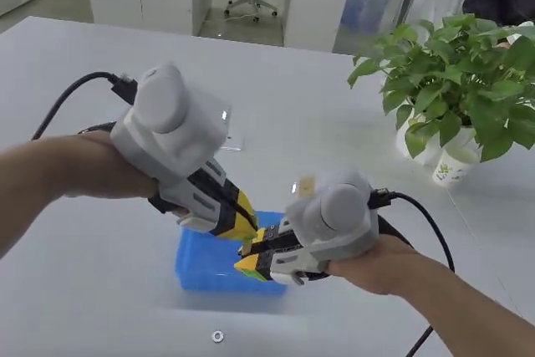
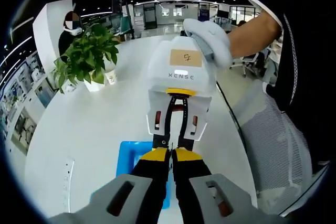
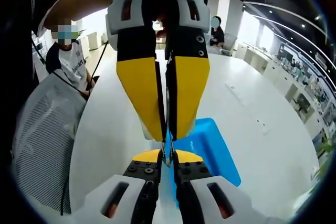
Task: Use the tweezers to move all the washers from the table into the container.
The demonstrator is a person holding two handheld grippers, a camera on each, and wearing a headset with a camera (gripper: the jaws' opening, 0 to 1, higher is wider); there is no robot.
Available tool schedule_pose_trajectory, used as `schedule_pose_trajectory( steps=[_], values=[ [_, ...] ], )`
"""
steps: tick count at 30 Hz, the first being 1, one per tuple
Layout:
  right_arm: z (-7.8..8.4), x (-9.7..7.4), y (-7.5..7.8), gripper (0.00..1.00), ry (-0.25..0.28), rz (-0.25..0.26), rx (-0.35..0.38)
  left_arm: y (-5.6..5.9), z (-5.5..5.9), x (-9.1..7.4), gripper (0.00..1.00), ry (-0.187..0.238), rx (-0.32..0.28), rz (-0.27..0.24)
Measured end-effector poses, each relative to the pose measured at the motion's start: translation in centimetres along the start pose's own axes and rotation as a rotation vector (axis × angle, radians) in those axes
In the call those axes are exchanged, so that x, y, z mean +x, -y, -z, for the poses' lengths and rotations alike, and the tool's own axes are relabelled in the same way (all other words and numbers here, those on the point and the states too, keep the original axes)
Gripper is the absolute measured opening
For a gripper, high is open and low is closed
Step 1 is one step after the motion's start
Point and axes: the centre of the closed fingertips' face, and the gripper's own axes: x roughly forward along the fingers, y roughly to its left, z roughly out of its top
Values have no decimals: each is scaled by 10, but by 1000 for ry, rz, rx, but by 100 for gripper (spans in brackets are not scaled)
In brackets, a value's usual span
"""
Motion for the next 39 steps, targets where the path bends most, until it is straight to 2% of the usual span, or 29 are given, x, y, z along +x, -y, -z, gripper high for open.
schedule_pose_trajectory(
  steps=[8, 19, 35, 39],
  values=[
    [1, 9, 17, 11, 9, 4, -5, -18, 7, 2, 6, -3, -5, -1],
    [14, 26, 31, 11, 4, -14, 7, -34, 24, 14, 6, -19, -11, -2],
    [44, 48, 41, 11, -36, -37, 17, -45, 50, 39, 6, -28, -48, -20],
    [50, 52, 39, 11, -51, -51, 21, -45, 55, 45, 6, -33, -56, -23]
  ],
)
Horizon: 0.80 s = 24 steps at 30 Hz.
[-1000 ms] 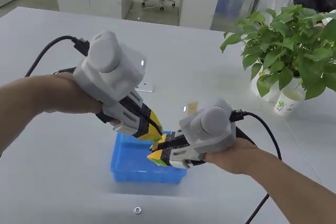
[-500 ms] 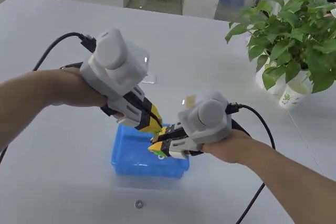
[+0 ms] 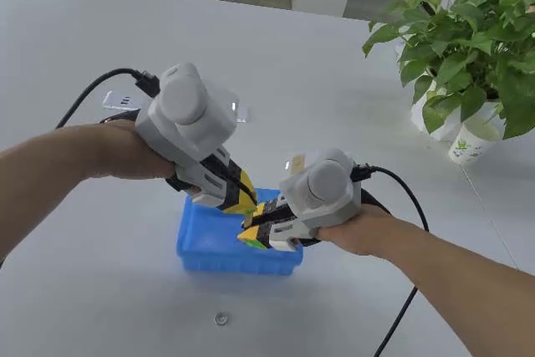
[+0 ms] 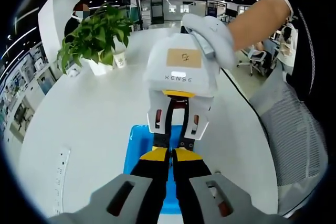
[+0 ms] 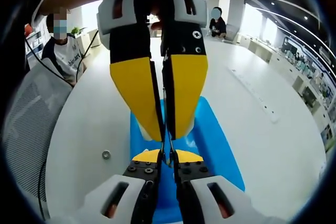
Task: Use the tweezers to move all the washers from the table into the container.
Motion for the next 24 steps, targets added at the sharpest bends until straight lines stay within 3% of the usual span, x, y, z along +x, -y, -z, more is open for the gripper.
schedule_pose_trajectory(
  steps=[13, 24],
  values=[
    [12, 7, -2, 11, -37, -10, -4, 1, 9, 8, 6, -8, -26, -1],
    [12, 7, -2, 13, -42, -6, -13, 0, 7, 9, 7, 3, -35, -7]
  ],
)
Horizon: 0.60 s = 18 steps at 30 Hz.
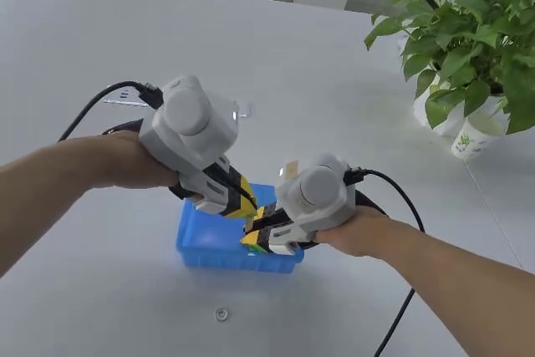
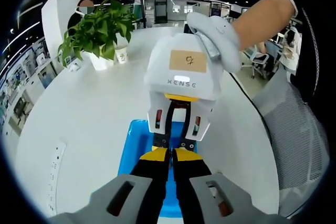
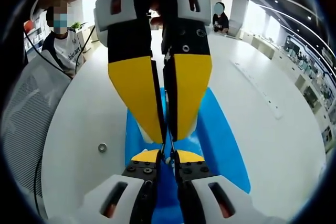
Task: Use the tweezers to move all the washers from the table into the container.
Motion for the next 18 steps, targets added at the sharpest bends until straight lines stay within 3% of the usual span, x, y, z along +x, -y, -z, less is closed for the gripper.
schedule_pose_trajectory(
  steps=[18],
  values=[
    [-15, -13, -2, 13, 20, 19, -25, 4, -11, -17, 6, 7, 18, -12]
  ],
)
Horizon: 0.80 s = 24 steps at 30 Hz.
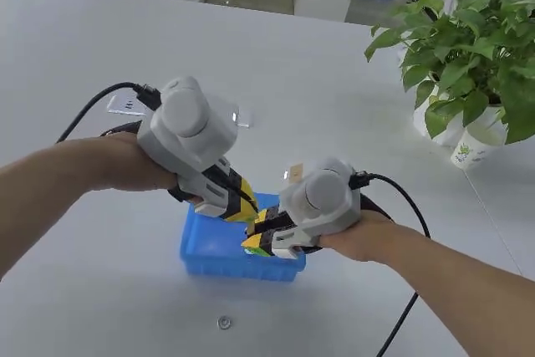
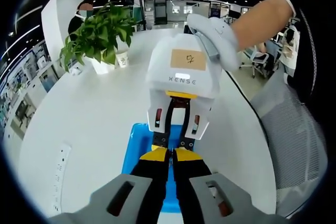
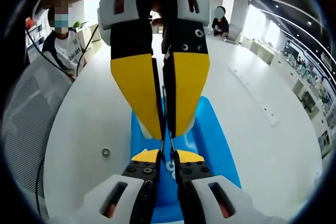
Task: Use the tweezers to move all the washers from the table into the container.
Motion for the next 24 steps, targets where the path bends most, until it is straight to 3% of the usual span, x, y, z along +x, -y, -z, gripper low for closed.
schedule_pose_trajectory(
  steps=[12, 24],
  values=[
    [-18, -15, -8, 13, 25, 24, -35, 10, -16, -14, 6, 18, 1, -22],
    [-22, -18, -32, 13, 34, 15, -42, 33, -9, -23, 6, -8, 11, -14]
  ],
)
